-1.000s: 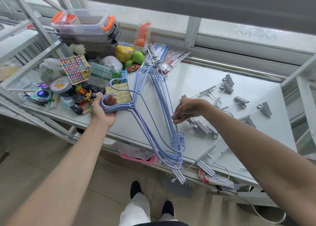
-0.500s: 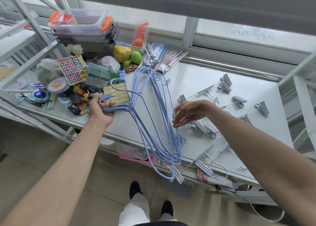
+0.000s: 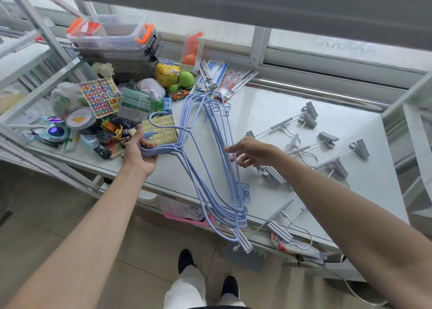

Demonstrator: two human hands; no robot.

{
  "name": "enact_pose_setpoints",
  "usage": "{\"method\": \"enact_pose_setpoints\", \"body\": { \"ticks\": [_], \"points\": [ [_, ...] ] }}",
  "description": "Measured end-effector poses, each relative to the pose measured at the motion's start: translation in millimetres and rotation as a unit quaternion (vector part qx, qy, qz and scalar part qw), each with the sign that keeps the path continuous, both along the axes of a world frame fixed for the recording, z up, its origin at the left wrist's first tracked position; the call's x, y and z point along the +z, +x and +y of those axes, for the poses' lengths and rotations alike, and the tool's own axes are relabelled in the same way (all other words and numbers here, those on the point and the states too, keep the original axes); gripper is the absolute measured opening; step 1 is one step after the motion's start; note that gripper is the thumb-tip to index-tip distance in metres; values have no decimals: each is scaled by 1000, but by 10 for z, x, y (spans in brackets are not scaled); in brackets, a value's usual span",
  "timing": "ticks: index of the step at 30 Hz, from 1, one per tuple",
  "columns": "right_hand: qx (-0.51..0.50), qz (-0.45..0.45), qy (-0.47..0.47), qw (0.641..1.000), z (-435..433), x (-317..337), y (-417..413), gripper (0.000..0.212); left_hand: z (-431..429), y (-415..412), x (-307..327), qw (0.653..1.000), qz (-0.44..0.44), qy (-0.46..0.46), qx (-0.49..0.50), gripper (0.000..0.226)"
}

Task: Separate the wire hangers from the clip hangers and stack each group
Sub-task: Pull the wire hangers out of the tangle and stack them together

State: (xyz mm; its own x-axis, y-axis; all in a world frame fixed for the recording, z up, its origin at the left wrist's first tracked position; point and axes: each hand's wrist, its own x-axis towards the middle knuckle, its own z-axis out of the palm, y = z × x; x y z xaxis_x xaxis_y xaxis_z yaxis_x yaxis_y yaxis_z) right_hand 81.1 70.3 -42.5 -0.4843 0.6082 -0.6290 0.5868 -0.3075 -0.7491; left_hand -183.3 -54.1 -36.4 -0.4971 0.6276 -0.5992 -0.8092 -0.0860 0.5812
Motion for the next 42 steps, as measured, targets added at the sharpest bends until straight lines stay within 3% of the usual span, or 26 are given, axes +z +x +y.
{"method": "enact_pose_setpoints", "body": {
  "ticks": [5, 11, 17, 21, 26, 32, 37, 40, 42],
  "points": [
    [-9, -5, 59, 998, 9, -21, -73, 30, 23, -41, -29, 1000, 15, -3, 4, 40],
    [20, 2, 46, 999, 46, 46, -32, 40, -5, -32, -5, 999, 30, -33, 0, 47],
    [90, -62, 40, 993, -17, 64, -38, 44, -5, -41, -18, 999, 24, -38, 10, 44],
    [37, -84, 45, 995, -27, 47, -116, 62, 21, -21, -1, 998, 14, -50, 20, 49],
    [-79, -72, 88, 990, 30, -4, -195, 32, 44, 12, 50, 998, -1, -54, 13, 36],
    [-142, -16, 100, 985, 46, 15, -271, 23, 52, 4, 48, 997, -6, -72, 10, 37],
    [-217, 16, 13, 976, 127, -37, -254, 25, 21, -22, -8, 998, -23, -65, 13, 37],
    [-217, 21, -1, 976, 136, -85, -226, 37, -5, -18, -17, 998, -29, -56, 19, 39],
    [-221, 25, -6, 975, 144, -115, -232, 32, -16, -26, -26, 998, -31, -50, 12, 39]
  ]
}}
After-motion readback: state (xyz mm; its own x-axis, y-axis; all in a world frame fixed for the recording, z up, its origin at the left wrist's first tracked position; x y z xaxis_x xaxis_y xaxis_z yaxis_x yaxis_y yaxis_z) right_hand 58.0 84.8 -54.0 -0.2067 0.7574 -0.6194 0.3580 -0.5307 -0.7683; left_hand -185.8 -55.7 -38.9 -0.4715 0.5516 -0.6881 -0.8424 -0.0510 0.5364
